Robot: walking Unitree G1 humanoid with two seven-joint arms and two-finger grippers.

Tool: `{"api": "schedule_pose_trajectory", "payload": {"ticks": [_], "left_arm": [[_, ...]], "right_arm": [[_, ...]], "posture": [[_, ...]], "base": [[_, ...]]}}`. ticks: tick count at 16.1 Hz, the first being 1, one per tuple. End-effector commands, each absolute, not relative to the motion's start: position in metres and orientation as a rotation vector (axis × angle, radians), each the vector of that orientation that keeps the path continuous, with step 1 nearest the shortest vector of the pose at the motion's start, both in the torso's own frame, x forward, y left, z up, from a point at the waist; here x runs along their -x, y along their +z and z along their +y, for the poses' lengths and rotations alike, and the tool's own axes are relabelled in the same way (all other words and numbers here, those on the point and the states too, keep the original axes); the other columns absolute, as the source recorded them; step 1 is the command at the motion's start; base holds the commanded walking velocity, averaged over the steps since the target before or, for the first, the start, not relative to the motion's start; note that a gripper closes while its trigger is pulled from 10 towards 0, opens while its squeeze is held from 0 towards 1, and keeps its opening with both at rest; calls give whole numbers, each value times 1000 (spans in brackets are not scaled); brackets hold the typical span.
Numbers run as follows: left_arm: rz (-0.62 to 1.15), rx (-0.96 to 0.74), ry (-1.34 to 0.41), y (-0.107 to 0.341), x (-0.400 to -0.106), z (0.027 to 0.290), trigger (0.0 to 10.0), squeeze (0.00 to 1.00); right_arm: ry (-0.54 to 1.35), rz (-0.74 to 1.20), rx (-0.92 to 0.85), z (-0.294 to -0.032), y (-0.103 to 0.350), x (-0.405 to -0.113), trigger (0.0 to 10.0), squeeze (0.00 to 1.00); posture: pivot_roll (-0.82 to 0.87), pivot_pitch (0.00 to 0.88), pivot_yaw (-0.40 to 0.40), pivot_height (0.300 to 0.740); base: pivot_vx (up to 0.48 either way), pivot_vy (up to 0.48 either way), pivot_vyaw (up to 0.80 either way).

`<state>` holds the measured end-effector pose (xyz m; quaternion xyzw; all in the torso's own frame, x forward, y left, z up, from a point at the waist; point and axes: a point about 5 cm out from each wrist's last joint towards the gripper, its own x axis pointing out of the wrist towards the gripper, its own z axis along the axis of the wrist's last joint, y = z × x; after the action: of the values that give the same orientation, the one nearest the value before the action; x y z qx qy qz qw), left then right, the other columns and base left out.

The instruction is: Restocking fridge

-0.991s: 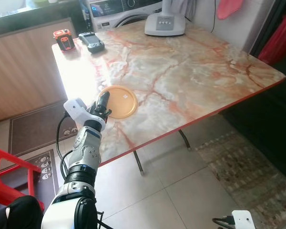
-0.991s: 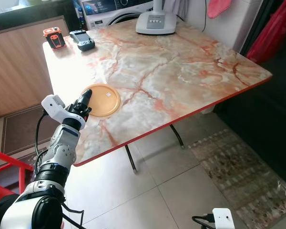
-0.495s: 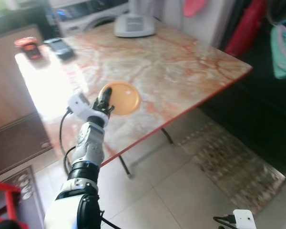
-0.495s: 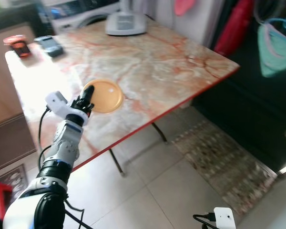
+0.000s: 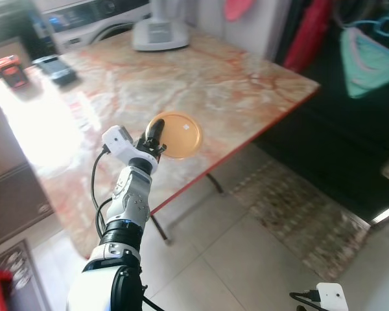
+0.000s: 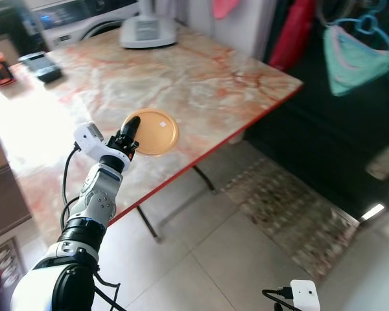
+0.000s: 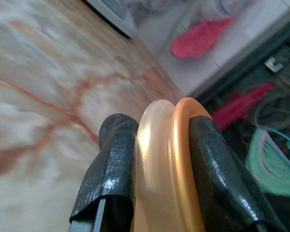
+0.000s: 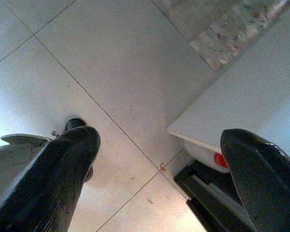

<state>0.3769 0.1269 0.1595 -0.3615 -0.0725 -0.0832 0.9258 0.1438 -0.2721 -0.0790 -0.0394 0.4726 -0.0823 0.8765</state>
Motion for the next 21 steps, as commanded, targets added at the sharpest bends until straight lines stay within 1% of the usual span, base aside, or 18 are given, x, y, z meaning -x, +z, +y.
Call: {"api": "schedule_pose_trajectory", "payload": {"ticks": [1, 3, 7, 21], "left_arm": [[-170, 697, -193, 166, -377, 125, 10000, 0], [-169, 717, -192, 166, -377, 124, 10000, 0], [-168, 722, -208, 166, -377, 119, 10000, 0], [-178, 739, -199, 169, -378, 119, 10000, 0]], "right_arm": [[-186, 1004, 68, -272, -81, -138, 10000, 0], [-185, 1004, 67, -272, -81, -138, 10000, 0], [-182, 1008, 74, -272, -81, -138, 10000, 0], [-161, 1018, 89, -273, -81, -138, 10000, 0]], "posture": [[14, 84, 55, 740], [13, 83, 54, 740], [9, 83, 48, 740], [7, 80, 44, 740]], "base": [[0, -352, -800], [0, -392, -800], [0, 0, -800], [0, 0, -800]]}}
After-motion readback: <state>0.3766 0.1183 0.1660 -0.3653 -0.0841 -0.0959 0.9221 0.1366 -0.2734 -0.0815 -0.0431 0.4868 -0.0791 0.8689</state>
